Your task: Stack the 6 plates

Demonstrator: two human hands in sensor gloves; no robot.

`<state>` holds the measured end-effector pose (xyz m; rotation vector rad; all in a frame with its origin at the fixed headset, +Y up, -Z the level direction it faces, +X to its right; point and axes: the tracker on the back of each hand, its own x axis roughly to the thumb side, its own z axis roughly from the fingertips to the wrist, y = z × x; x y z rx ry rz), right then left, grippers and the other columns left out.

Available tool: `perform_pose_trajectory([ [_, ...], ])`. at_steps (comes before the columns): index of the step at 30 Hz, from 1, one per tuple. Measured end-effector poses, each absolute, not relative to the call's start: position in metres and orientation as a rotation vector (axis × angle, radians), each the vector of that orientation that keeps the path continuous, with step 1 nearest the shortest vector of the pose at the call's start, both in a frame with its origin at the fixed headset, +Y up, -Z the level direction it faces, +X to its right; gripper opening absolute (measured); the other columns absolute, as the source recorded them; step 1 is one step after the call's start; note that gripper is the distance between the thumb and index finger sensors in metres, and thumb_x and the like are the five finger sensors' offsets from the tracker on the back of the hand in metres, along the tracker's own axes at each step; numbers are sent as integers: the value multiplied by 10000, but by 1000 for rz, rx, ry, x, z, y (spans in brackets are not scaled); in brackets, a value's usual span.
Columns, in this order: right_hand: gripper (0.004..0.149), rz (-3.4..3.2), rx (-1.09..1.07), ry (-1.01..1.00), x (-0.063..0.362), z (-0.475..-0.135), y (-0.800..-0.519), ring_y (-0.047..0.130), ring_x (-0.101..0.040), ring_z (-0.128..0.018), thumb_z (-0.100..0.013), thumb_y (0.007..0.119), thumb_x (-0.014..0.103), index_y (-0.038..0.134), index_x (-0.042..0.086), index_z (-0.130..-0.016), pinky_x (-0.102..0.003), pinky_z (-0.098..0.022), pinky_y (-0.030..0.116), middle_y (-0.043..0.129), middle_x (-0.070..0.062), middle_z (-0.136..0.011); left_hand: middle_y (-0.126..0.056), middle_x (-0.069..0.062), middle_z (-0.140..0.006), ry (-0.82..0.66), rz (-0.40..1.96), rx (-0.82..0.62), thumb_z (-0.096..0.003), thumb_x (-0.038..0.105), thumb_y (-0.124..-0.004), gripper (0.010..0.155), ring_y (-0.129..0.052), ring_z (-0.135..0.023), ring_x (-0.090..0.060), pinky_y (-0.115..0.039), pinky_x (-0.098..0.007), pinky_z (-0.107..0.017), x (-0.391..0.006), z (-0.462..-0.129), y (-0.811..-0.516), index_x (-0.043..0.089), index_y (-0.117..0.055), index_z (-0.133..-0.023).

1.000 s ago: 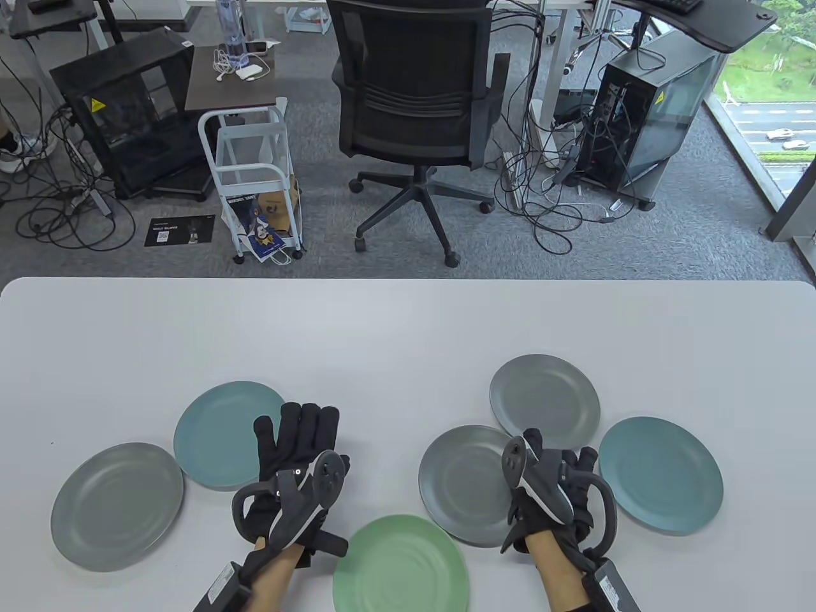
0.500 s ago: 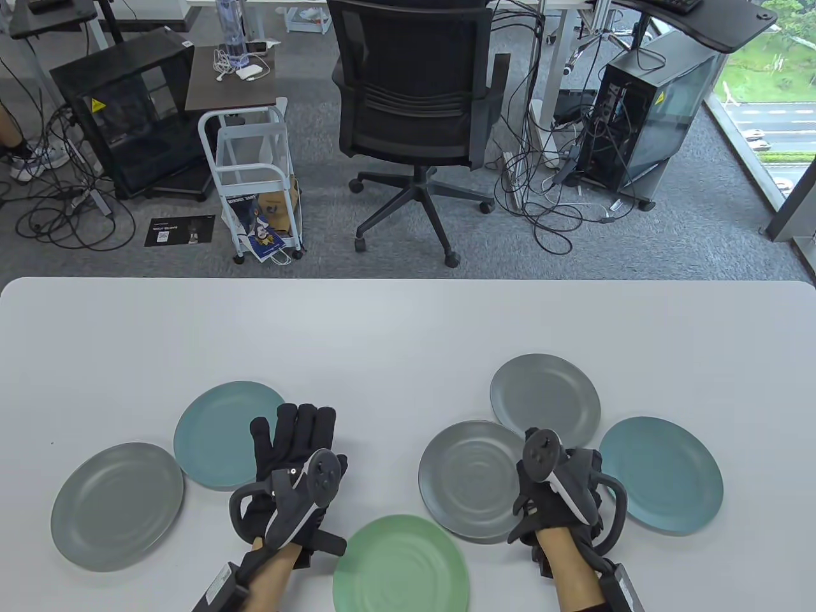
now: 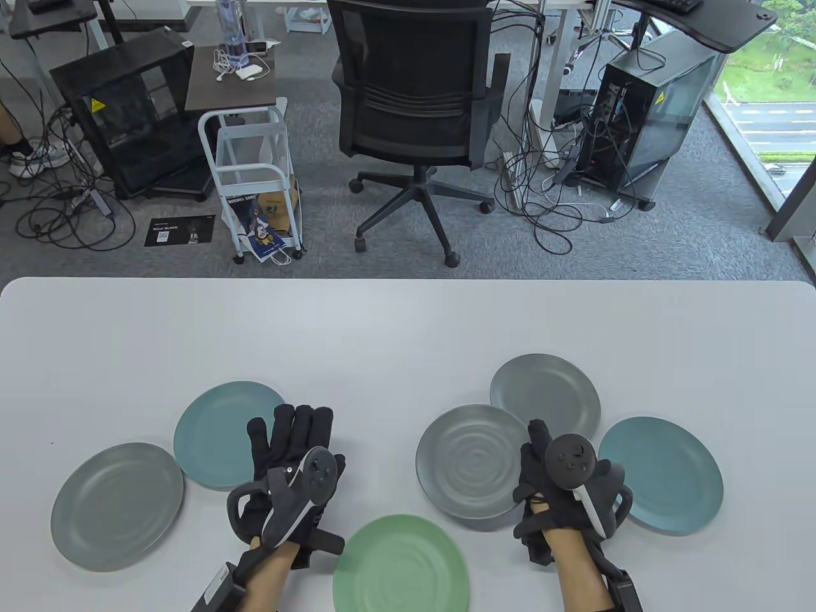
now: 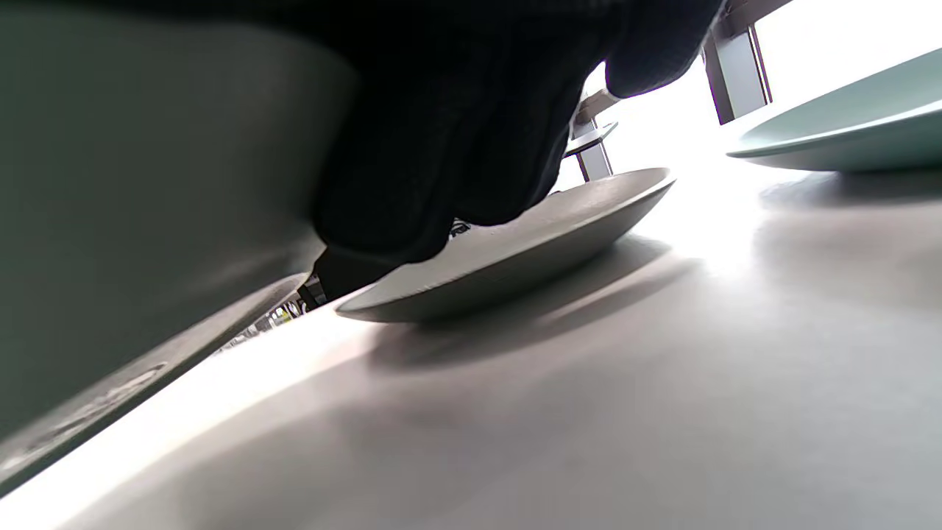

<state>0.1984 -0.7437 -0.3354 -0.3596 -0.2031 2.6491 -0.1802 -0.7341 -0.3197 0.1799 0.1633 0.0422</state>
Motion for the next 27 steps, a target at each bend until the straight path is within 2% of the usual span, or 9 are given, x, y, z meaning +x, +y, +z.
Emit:
perform_pose_trajectory([
  [17, 453, 2625, -283, -249, 138, -358, -735, 837, -159, -795, -541, 718, 398, 705, 224, -960, -503, -767, 488, 996, 123, -570, -405, 266, -1185, 169, 63, 194, -359, 672, -700, 795, -268, -1214, -38, -89, -435, -909, -183, -320, -731, 549, -311, -1042],
  [27, 452, 2689, -229, -200, 105, -367, -750, 831, -157, -800, -542, 717, 397, 708, 220, -957, -498, -770, 479, 1000, 119, -566, -408, 263, -1185, 166, 61, 192, -358, 674, -699, 796, -276, -1212, -42, -95, -438, -908, -183, -319, -731, 549, -313, -1042],
])
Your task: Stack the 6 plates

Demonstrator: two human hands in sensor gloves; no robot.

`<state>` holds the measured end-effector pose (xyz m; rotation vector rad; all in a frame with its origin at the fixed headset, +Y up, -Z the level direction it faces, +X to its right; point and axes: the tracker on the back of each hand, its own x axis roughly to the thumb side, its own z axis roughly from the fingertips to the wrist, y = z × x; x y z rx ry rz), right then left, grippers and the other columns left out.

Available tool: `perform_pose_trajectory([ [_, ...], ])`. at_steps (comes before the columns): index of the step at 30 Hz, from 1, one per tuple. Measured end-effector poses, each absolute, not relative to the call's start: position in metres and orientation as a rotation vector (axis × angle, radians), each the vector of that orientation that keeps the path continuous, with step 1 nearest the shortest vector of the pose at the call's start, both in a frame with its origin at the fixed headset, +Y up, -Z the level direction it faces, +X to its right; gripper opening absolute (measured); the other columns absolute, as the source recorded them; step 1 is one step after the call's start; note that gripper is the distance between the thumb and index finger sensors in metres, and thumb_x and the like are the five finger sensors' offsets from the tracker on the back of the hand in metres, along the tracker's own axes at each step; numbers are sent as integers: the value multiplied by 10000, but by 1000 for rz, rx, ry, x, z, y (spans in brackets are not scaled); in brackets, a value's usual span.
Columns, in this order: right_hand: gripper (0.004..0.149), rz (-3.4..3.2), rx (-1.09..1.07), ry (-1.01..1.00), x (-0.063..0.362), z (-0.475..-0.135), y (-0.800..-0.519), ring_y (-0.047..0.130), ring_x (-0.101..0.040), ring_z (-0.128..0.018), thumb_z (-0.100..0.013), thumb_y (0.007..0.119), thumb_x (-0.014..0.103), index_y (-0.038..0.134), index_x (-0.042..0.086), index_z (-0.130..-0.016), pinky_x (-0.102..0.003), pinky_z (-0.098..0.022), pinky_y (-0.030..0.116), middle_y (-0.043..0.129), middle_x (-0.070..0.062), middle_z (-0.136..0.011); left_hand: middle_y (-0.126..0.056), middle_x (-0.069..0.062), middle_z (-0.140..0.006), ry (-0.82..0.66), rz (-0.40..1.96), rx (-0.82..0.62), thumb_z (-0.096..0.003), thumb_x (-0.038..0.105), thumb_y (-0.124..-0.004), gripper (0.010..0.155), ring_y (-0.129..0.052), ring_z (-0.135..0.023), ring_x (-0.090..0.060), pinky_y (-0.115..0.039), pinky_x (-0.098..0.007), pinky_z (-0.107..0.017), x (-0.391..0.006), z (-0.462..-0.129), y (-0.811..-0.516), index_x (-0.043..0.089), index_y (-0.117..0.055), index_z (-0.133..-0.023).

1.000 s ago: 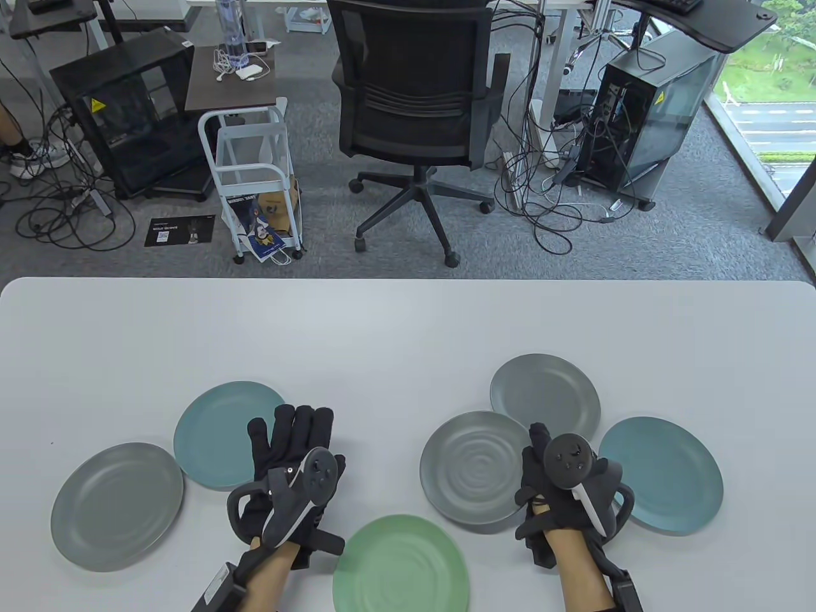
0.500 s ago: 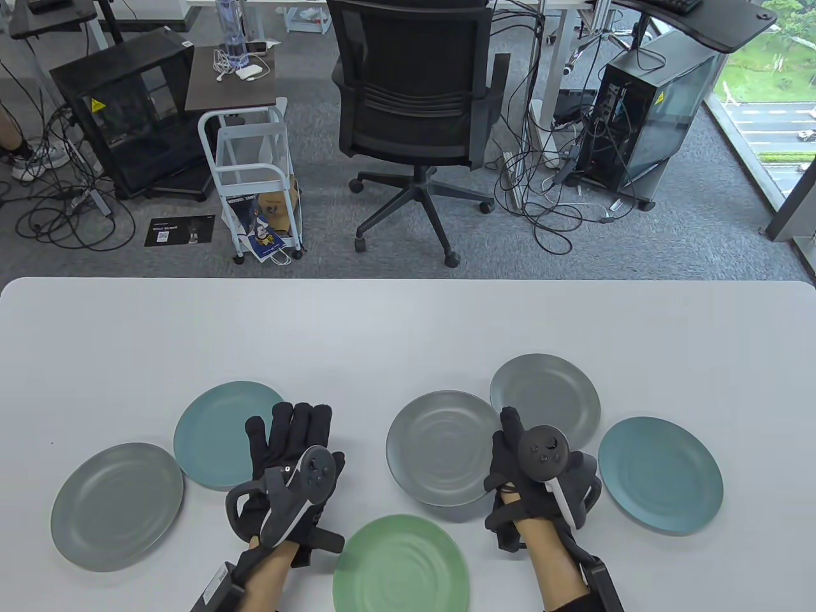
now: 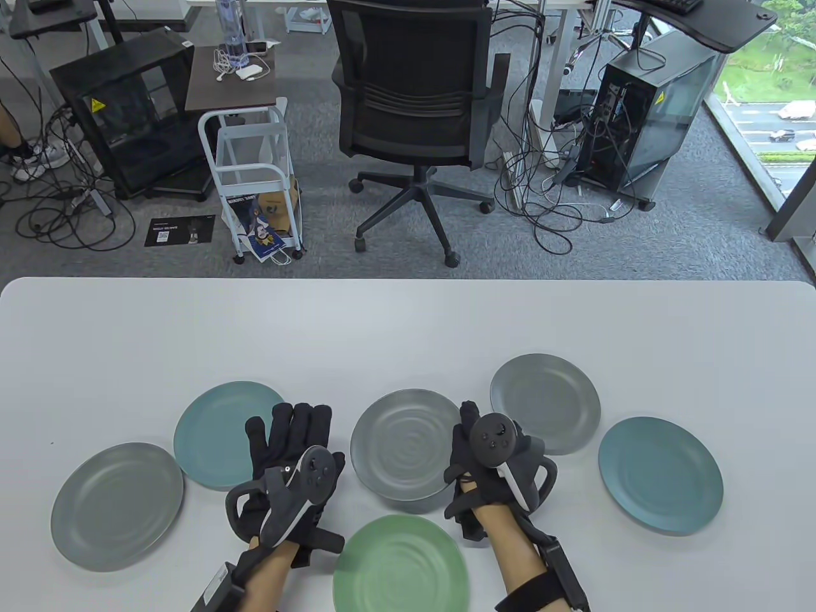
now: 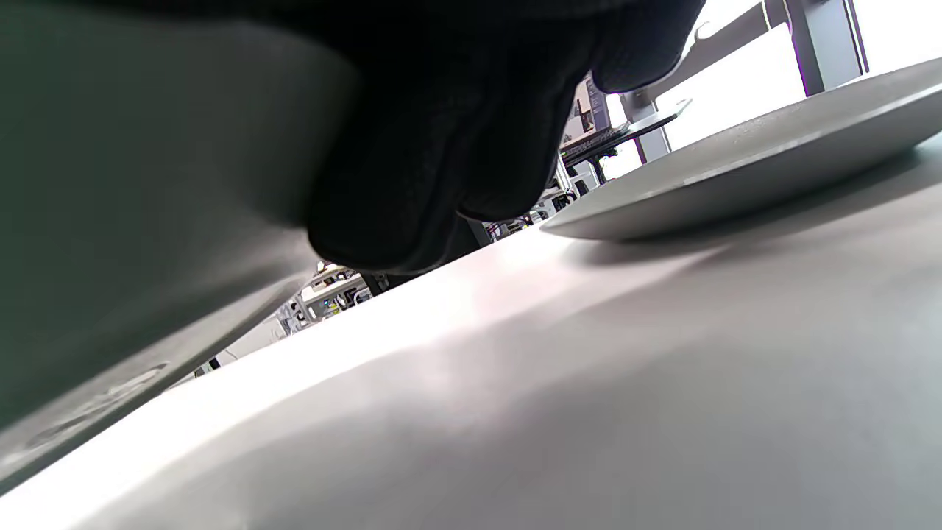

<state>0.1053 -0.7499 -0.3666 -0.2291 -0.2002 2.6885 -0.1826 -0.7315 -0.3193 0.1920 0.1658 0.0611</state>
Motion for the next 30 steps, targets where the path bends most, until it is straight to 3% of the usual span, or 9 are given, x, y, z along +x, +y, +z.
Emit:
perform_pose_trajectory([
  [12, 457, 2776, -235, -167, 98, -367, -762, 836, -167, -798, -541, 720, 400, 708, 217, -960, -501, -768, 473, 1003, 128, -568, -410, 263, -1184, 158, 57, 194, -357, 675, -698, 796, -282, -1211, -43, -100, -439, -908, -181, -319, -732, 547, -314, -1043],
  [24, 501, 3084, -209, -213, 86, -363, -762, 828, -165, -813, -511, 789, 506, 727, 279, -952, -509, -774, 452, 1000, 145, -598, -411, 262, -1184, 151, 52, 193, -358, 673, -698, 791, -282, -1211, -42, -100, -440, -908, -180, -319, -732, 548, -322, -1042],
  [30, 518, 3178, -193, -284, 87, -360, -757, 810, -174, -831, -505, 786, 546, 725, 296, -955, -512, -777, 440, 984, 144, -619, -458, 258, -1172, 134, 46, 203, -361, 662, -705, 700, -298, -1208, -46, -104, -445, -908, -177, -318, -731, 564, -475, -1015],
])
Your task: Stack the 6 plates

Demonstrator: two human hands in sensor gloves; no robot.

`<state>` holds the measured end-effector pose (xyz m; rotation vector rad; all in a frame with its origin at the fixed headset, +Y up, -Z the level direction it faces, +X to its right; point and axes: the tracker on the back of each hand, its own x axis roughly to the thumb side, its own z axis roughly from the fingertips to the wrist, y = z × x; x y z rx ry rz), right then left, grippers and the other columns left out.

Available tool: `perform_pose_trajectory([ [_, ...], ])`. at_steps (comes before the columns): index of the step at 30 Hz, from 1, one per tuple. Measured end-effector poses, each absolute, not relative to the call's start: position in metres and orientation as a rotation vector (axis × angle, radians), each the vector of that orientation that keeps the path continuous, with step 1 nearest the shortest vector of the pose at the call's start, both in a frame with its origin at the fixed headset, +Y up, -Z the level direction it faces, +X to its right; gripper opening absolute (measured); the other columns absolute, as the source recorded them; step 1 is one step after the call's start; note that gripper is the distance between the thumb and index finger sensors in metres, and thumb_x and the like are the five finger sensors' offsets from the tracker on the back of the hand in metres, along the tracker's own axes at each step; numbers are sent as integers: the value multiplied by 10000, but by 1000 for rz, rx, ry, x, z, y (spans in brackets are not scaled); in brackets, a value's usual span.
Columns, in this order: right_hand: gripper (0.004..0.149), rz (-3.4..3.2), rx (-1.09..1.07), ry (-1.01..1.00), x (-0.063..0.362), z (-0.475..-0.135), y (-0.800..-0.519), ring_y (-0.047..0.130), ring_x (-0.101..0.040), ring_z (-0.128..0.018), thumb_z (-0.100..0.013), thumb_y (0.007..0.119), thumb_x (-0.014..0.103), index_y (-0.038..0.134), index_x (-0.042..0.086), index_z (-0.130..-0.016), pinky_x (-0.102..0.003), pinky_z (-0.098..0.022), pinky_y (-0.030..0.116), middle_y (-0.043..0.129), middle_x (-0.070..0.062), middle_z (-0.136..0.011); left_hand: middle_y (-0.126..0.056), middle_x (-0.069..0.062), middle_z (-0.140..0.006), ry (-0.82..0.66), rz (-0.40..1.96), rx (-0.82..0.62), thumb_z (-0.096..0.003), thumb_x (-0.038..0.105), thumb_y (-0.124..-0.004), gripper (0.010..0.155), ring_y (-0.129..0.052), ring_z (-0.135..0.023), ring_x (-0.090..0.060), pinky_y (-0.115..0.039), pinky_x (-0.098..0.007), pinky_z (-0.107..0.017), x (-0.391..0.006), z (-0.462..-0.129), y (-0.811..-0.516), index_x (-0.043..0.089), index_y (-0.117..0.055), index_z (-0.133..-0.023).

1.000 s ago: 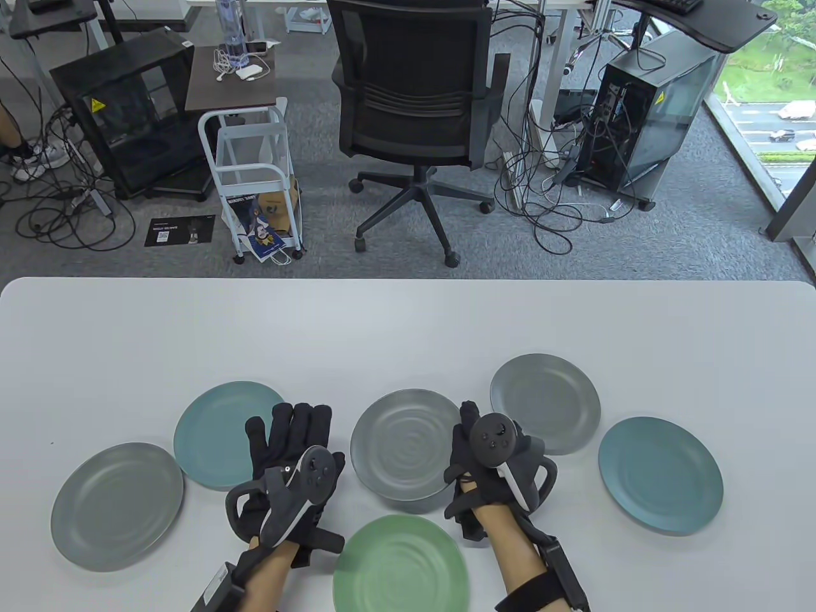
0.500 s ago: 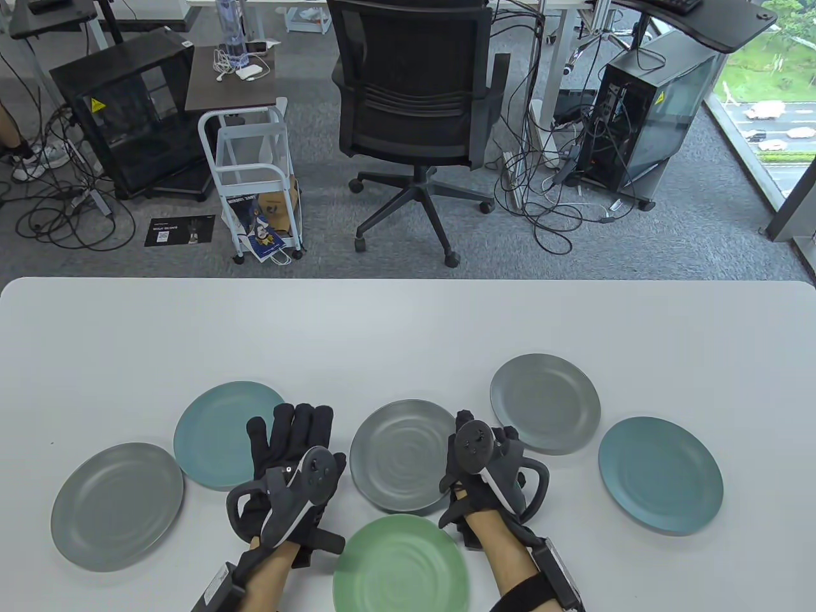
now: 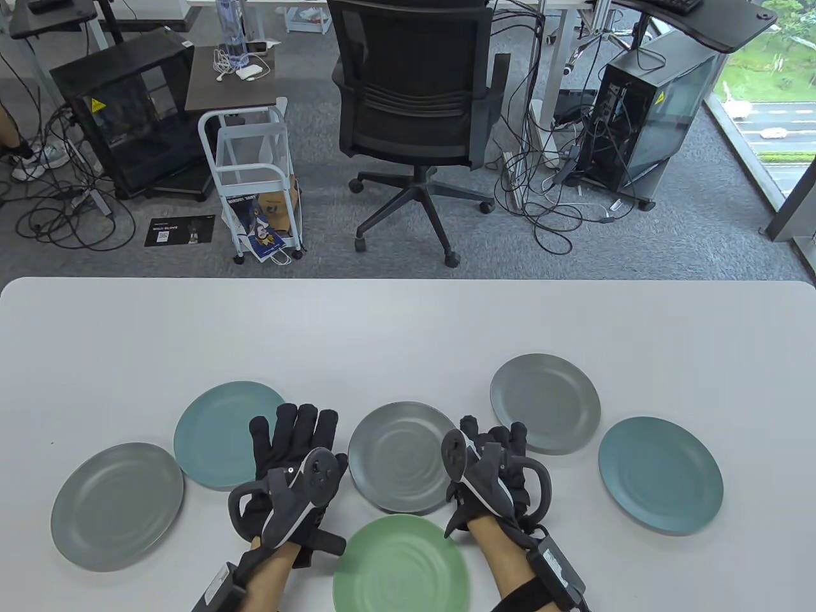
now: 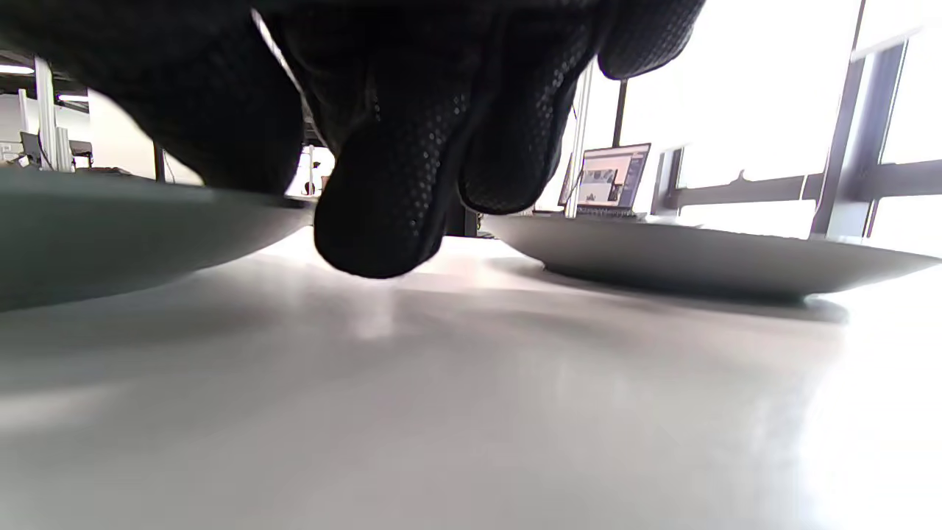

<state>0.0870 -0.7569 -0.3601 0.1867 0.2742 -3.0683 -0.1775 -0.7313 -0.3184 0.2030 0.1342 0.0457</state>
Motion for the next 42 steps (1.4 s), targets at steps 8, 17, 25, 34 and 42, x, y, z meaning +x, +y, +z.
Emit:
perform_pose_trajectory([
  [8, 564, -3246, 144, 384, 108, -349, -743, 738, -234, -914, -530, 657, 612, 672, 299, -1000, -537, -781, 427, 923, 69, -825, -908, 204, -823, 101, 64, 216, -342, 634, -768, 630, -699, -1063, -52, -234, -470, -918, -174, -314, -719, 530, -638, -950],
  [17, 606, -3373, 129, 442, 122, -347, -744, 659, -272, -979, -537, 608, 630, 586, 305, -1048, -555, -783, 418, 800, 18, -986, -1000, 199, -691, 44, -2, 118, -298, 654, -809, 652, -786, -990, -40, -266, -458, -911, -168, -312, -720, 498, -696, -921],
  [25, 600, -3357, 100, 414, 118, -347, -748, 663, -271, -978, -538, 612, 625, 596, 302, -1043, -556, -782, 420, 806, 20, -981, -1035, 196, -619, -69, 5, -31, -269, 690, -806, 721, -851, -921, -39, -300, -461, -892, -155, -308, -736, 459, -678, -940],
  [34, 600, -3363, 96, 382, 118, -348, -749, 662, -272, -979, -539, 611, 624, 596, 301, -1044, -556, -783, 418, 807, 21, -981, -1032, 205, -626, -86, -97, -131, -258, 697, -814, 749, -859, -907, -33, -296, -465, -886, -140, -308, -748, 427, -683, -944],
  [42, 597, -3370, 96, 356, 118, -347, -749, 662, -273, -979, -539, 611, 623, 599, 301, -1042, -556, -783, 417, 807, 20, -981, -1047, 200, -591, -124, -56, -148, -263, 689, -808, 715, -882, -877, -34, -307, -465, -880, -136, -307, -750, 413, -725, -917],
])
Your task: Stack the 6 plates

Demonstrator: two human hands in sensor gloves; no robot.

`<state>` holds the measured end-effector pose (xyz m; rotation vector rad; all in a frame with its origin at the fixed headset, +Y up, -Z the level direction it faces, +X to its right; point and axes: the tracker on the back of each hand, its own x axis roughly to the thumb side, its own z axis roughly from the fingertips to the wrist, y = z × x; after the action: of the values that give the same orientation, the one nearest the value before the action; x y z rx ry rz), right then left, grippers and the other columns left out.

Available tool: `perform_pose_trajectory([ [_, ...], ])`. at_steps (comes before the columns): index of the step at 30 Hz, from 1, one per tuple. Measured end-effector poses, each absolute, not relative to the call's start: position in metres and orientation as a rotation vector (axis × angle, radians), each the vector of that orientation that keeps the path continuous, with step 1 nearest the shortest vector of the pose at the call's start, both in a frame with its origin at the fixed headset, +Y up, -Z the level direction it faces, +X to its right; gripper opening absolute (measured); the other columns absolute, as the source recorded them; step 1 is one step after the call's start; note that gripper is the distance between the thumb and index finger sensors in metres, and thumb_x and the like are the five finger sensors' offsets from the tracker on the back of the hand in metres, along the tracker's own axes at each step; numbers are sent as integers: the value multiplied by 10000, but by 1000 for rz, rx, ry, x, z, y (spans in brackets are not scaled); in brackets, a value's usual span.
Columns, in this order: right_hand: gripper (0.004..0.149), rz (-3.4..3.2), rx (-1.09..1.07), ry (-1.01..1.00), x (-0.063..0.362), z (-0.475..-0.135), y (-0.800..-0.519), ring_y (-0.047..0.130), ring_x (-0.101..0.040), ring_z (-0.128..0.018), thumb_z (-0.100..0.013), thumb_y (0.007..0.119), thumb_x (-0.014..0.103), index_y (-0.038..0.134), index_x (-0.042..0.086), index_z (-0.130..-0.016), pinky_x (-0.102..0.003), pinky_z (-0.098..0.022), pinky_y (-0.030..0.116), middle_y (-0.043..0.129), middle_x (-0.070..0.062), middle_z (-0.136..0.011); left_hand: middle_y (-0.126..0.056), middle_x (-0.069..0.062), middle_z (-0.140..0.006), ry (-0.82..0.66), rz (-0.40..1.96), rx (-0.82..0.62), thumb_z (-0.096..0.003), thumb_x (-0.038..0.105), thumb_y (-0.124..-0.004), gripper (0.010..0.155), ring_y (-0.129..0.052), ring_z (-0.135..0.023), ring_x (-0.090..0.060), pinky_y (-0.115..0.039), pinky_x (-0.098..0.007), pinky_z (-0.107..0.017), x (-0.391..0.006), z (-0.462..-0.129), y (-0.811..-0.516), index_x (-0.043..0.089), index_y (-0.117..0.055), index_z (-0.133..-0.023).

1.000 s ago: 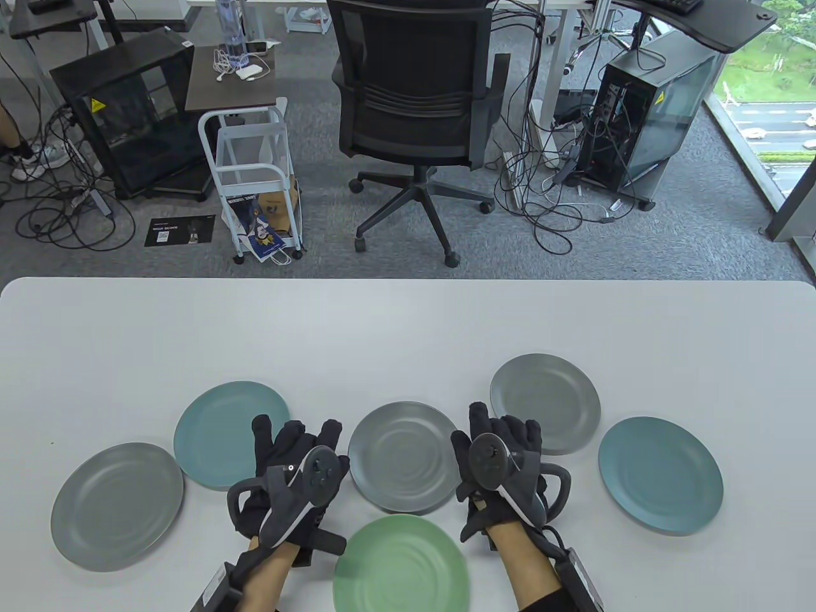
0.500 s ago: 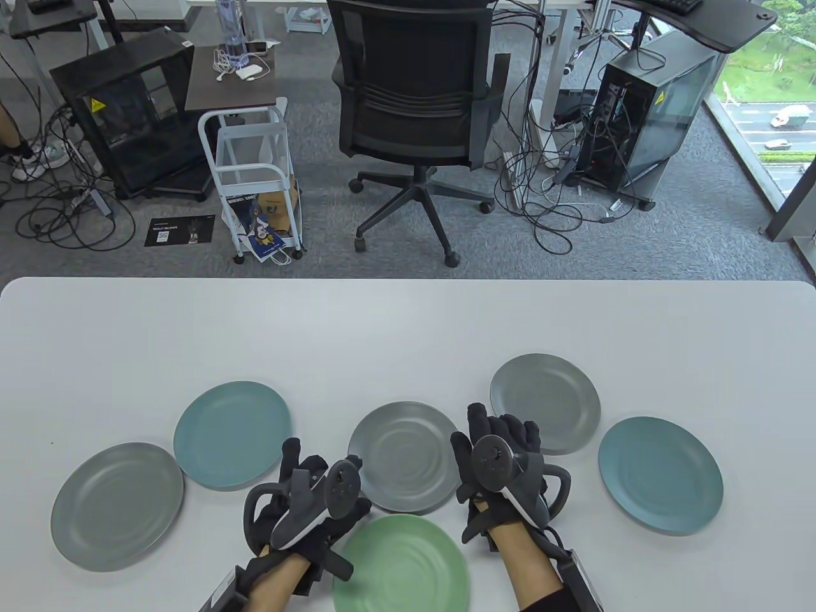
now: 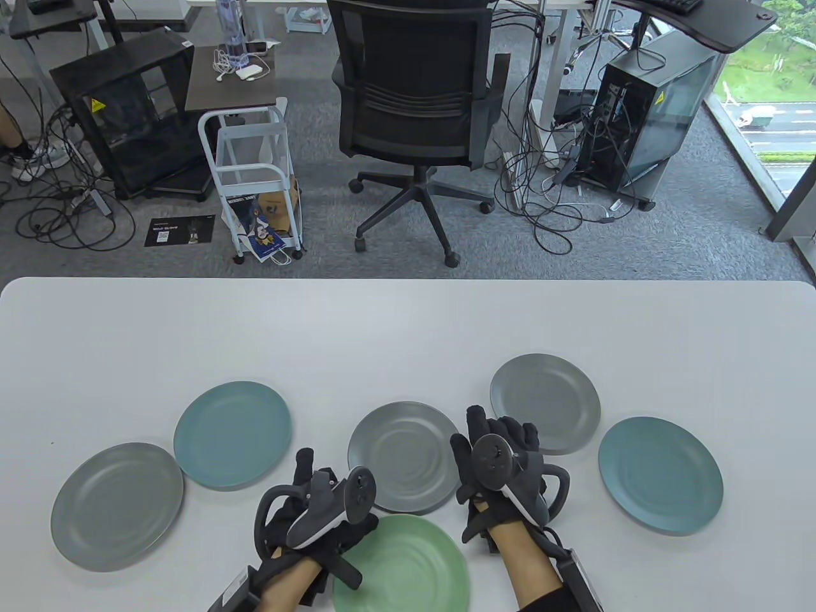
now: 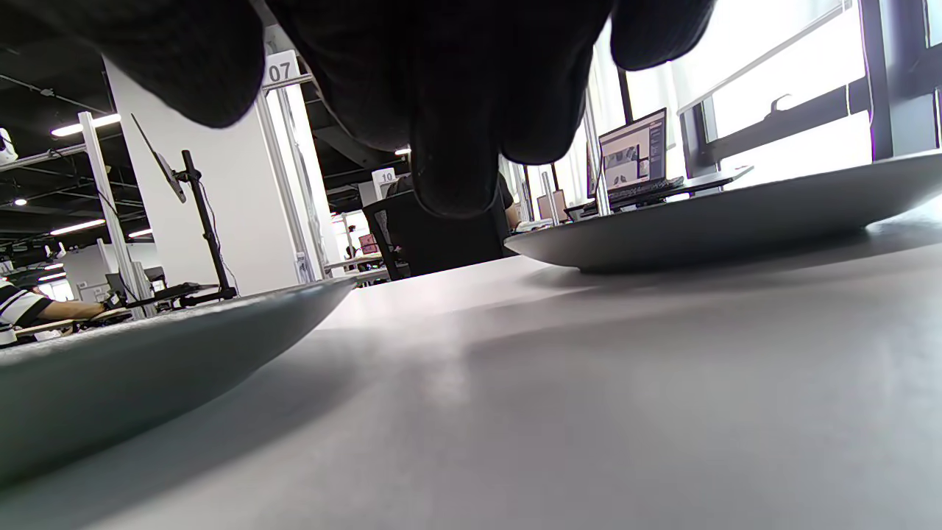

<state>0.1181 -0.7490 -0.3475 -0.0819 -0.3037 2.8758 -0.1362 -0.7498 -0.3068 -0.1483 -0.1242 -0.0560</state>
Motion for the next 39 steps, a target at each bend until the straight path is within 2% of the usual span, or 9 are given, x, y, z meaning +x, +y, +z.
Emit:
perform_pose_trajectory([
  [6, 597, 2873, -84, -304, 119, -348, -750, 660, -273, -980, -539, 611, 622, 598, 302, -1042, -557, -783, 415, 807, 20, -982, -1050, 213, -578, -143, -91, -126, -251, 684, -833, 730, -900, -856, -23, -322, -460, -878, -129, -303, -748, 400, -725, -915],
  [12, 596, 2870, -85, -293, 119, -349, -751, 662, -274, -980, -540, 611, 622, 600, 300, -1042, -557, -783, 414, 806, 19, -983, -1066, 207, -527, -87, -131, -69, -253, 661, -859, 617, -936, -813, -29, -369, -456, -877, -128, -300, -739, 362, -834, -793],
  [15, 600, 2874, -88, -278, 119, -348, -751, 661, -274, -980, -539, 610, 623, 598, 299, -1044, -558, -783, 413, 805, 18, -984, -1083, 200, -520, -93, -156, -146, -245, 673, -861, 576, -945, -815, -37, -385, -457, -875, -124, -300, -743, 371, -885, -734],
  [20, 597, 2872, -93, -271, 120, -348, -751, 661, -276, -980, -540, 610, 622, 597, 301, -1043, -558, -783, 412, 806, 16, -984, -1066, 200, -570, -92, -203, -279, -251, 671, -851, 594, -919, -847, -37, -359, -459, -877, -121, -303, -754, 383, -865, -770],
  [25, 595, 2880, -89, -261, 120, -349, -751, 661, -275, -980, -541, 608, 619, 599, 299, -1043, -559, -783, 411, 805, 17, -985, -1059, 205, -538, -141, -119, -317, -305, 563, -863, 475, -906, -844, -29, -322, -463, -870, -121, -305, -760, 385, -872, -745],
  [27, 593, 2882, -88, -259, 120, -349, -751, 660, -276, -981, -543, 607, 618, 597, 302, -1044, -559, -783, 411, 804, 16, -986, -1052, 210, -531, -154, -90, -328, -306, 545, -857, 470, -892, -840, -21, -309, -460, -867, -123, -307, -761, 378, -866, -745],
  [30, 585, 2879, -87, -259, 120, -349, -751, 659, -276, -981, -545, 603, 611, 601, 302, -1042, -560, -783, 410, 804, 14, -986, -996, 222, -565, -189, 42, -451, -337, 509, -798, 468, -835, -849, -27, -263, -459, -855, -131, -312, -763, 376, -788, -786],
  [33, 571, 2873, -81, -241, 120, -349, -752, 658, -277, -981, -549, 595, 595, 606, 304, -1040, -560, -783, 408, 804, 15, -987, -976, 200, -595, -216, 173, -515, -365, 471, -771, 461, -805, -866, -56, -235, -466, -851, -141, -316, -765, 351, -754, -810],
  [39, 568, 2839, -72, -227, 118, -349, -750, 650, -279, -988, -552, 592, 595, 605, 307, -1042, -563, -784, 401, 795, 15, -996, -984, 185, -587, -247, 294, -482, -365, 455, -759, 457, -827, -838, -61, -271, -471, -849, -156, -322, -761, 333, -760, -806],
])
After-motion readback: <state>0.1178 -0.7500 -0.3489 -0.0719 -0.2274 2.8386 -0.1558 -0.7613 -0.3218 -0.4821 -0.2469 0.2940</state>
